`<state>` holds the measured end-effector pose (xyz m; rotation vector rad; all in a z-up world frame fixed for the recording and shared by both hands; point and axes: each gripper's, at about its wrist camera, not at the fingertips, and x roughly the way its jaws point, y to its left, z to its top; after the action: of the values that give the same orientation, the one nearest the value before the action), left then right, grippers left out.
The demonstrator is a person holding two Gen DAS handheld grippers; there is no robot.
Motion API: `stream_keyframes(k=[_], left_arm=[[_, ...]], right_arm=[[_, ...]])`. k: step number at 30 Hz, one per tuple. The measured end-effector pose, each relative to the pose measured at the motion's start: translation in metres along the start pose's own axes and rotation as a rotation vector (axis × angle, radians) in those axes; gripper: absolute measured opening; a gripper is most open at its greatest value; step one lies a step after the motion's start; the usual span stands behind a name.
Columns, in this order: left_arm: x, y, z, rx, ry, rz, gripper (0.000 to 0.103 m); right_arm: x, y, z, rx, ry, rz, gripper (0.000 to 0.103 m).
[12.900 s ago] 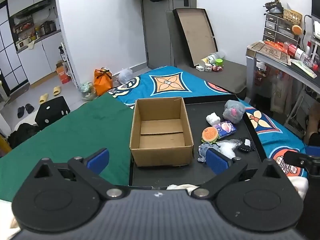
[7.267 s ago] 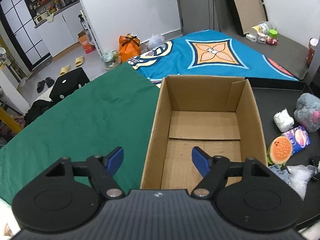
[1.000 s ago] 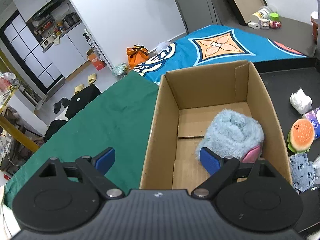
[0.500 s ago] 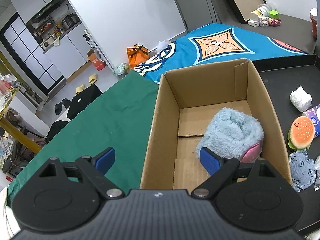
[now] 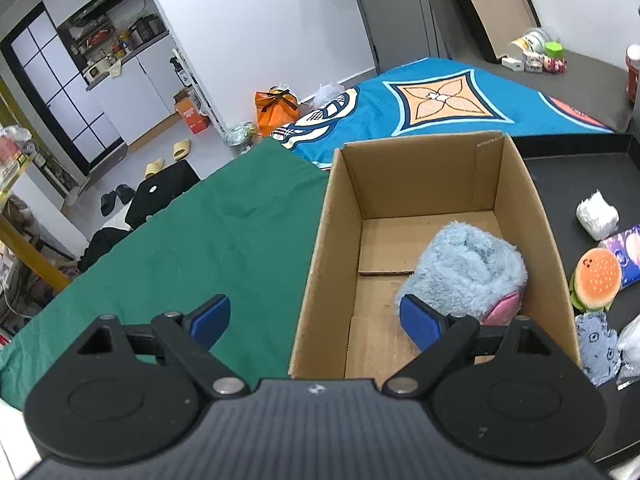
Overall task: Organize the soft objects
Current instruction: 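Carry the black felt plush into the box and open the right gripper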
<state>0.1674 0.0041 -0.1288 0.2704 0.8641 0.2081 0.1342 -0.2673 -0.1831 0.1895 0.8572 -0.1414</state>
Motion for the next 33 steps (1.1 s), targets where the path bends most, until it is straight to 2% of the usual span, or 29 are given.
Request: stream_keyframes(k=[8, 15, 21, 33], left_arm=[[-0.001, 0.004, -0.003, -0.01, -0.015, -0.009, 0.091], [-0.002, 0.007, -0.006, -0.018, -0.026, -0.024, 0.09], [0.001, 0.014, -0.007, -0.056, -0.022, -0.048, 0.086], [0.009, 0.023, -0.01, -0.109, 0.007, -0.095, 0.058]], right_arm=[[-0.019, 0.033, 0.007, -0.095, -0.008, 0.053, 0.026], [-0.036, 0.067, 0.015, -0.15, -0.065, 0.098, 0.026], [-0.04, 0.092, 0.024, -0.189, -0.095, 0.143, 0.026], [-0.034, 0.144, 0.043, -0.321, -0.136, 0.199, 0.027]])
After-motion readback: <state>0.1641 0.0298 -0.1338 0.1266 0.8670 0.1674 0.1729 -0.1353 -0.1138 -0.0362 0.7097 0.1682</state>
